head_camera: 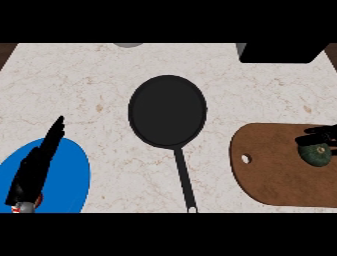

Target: Pick the squash from the cutting board and place it in the pan

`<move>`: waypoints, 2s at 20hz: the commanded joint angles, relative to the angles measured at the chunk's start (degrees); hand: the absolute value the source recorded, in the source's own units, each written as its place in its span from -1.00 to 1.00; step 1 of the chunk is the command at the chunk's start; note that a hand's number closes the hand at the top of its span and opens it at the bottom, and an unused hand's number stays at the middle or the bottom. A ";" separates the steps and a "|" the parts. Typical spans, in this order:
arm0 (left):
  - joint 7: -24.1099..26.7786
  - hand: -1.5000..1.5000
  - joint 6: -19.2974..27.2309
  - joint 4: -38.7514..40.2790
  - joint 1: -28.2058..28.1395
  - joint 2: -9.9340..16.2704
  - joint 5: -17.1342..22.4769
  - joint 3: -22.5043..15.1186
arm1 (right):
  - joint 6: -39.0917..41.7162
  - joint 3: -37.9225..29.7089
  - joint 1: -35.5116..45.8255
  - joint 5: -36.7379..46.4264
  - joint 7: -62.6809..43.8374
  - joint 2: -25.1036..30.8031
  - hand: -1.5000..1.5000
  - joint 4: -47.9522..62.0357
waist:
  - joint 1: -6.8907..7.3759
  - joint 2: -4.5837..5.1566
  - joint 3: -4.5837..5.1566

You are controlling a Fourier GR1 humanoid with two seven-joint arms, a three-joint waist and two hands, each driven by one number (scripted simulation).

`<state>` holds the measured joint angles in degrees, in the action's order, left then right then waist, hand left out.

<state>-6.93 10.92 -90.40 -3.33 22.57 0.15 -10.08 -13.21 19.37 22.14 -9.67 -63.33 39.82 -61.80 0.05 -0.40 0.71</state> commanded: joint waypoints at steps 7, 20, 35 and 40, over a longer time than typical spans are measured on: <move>0.86 0.00 -0.71 1.55 -0.40 -1.51 -1.10 1.98 | -4.90 -3.32 -4.40 2.16 -2.23 -4.97 1.00 -2.12 | -0.29 0.29 -0.67; 0.26 0.00 -2.46 0.74 2.87 -1.53 -1.24 0.60 | 14.00 14.77 13.06 25.28 44.05 6.82 1.00 -8.95 | 3.85 1.25 -0.95; 0.01 0.00 -1.38 -0.33 -0.14 -3.89 -3.22 0.02 | 2.28 8.87 28.83 30.21 68.22 -14.26 1.00 6.52 | 2.14 0.88 -0.73; -0.60 0.00 -3.33 -1.57 -0.49 -2.03 -2.39 2.23 | 6.69 7.05 36.77 30.12 66.29 -22.67 1.00 14.99 | 1.82 0.73 -0.71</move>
<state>-6.91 8.11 -90.75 -3.03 20.03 -2.50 -8.98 -8.12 27.58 54.95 20.47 2.46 23.41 -52.83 2.09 0.41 0.00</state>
